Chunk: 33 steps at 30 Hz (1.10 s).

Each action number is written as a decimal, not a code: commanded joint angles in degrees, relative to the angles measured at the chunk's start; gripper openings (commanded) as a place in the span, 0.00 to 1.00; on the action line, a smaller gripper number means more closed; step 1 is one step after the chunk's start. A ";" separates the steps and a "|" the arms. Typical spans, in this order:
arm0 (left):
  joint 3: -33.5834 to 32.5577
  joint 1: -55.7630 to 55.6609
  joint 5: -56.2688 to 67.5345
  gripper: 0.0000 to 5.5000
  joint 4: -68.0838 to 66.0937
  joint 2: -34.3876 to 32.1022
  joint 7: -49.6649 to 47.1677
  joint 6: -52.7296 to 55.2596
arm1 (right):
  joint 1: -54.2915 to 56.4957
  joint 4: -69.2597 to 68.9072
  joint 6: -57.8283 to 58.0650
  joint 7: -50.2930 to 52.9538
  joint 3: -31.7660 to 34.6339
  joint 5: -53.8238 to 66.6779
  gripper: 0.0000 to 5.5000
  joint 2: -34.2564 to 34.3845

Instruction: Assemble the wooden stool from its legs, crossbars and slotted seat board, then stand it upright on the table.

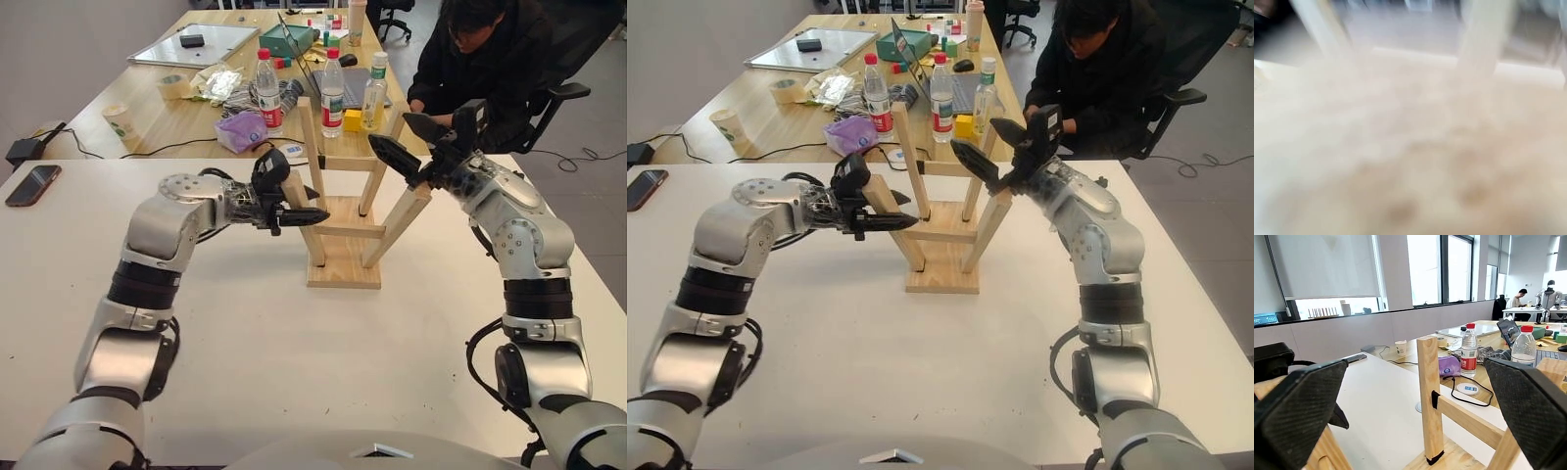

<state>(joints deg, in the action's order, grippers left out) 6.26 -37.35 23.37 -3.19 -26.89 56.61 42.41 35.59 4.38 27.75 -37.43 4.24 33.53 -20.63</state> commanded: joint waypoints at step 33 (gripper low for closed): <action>-24.59 -2.16 36.89 0.05 16.68 6.78 -29.92 11.04 | 10.07 -12.22 27.55 6.10 13.92 44.43 0.34 0.95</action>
<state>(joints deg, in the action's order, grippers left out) -19.62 -42.62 61.35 14.23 -20.08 26.28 54.13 49.23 -7.93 54.21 -29.44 19.12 78.73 -18.00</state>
